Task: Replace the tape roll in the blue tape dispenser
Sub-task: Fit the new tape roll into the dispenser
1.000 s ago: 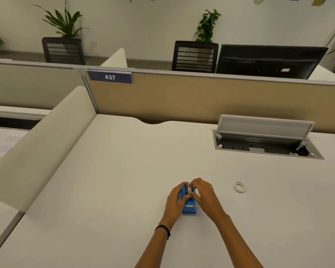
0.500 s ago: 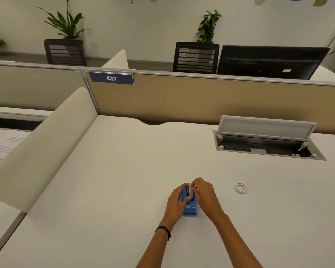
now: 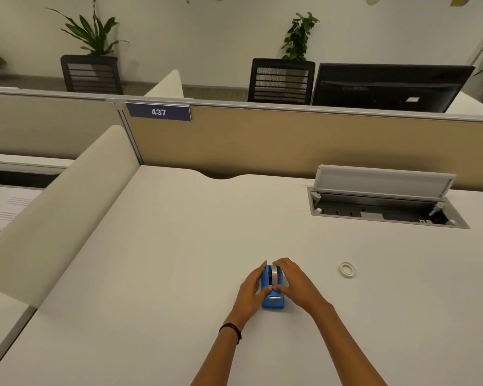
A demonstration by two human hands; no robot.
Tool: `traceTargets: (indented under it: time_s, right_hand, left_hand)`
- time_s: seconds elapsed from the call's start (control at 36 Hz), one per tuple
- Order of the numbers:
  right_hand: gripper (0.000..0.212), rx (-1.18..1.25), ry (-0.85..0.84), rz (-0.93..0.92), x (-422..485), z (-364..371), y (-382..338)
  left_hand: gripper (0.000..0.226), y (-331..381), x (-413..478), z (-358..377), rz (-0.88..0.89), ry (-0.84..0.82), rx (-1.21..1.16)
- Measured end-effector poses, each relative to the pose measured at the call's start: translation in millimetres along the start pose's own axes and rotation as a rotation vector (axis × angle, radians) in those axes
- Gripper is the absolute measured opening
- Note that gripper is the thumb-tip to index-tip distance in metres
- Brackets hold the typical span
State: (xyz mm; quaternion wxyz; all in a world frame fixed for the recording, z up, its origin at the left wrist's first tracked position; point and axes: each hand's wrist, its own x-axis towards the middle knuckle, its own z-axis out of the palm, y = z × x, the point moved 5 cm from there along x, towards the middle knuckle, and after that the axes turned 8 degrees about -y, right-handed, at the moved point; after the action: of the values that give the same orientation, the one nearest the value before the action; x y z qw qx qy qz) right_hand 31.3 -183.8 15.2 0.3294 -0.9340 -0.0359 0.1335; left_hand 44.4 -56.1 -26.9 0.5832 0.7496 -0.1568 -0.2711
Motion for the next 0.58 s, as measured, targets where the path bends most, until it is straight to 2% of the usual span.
traceTargets:
  time_s: [0.31,0.39,0.44,0.53,0.58]
  right_hand:
    - [0.048,-0.074,-0.035,-0.003,9.0,0.5,-2.6]
    - [0.047,-0.095,-0.014,-0.005,10.8,1.4,-3.8]
    - [0.045,-0.109,-0.012,-0.010,11.0,1.7,-4.2]
    - [0.043,-0.119,-0.021,-0.009,10.4,2.0,-4.0]
    - [0.043,-0.119,-0.030,-0.010,9.9,1.0,-4.5]
  left_hand:
    - [0.057,2.8,1.0,3.6,0.030,-0.048,0.027]
    - [0.092,4.0,0.6,4.2,0.063,-0.003,0.037]
    - [0.103,2.8,1.0,4.0,0.071,0.014,0.049]
    - [0.100,3.3,0.9,3.4,0.093,0.025,0.063]
    - [0.088,4.6,-0.2,4.0,0.080,0.013,0.085]
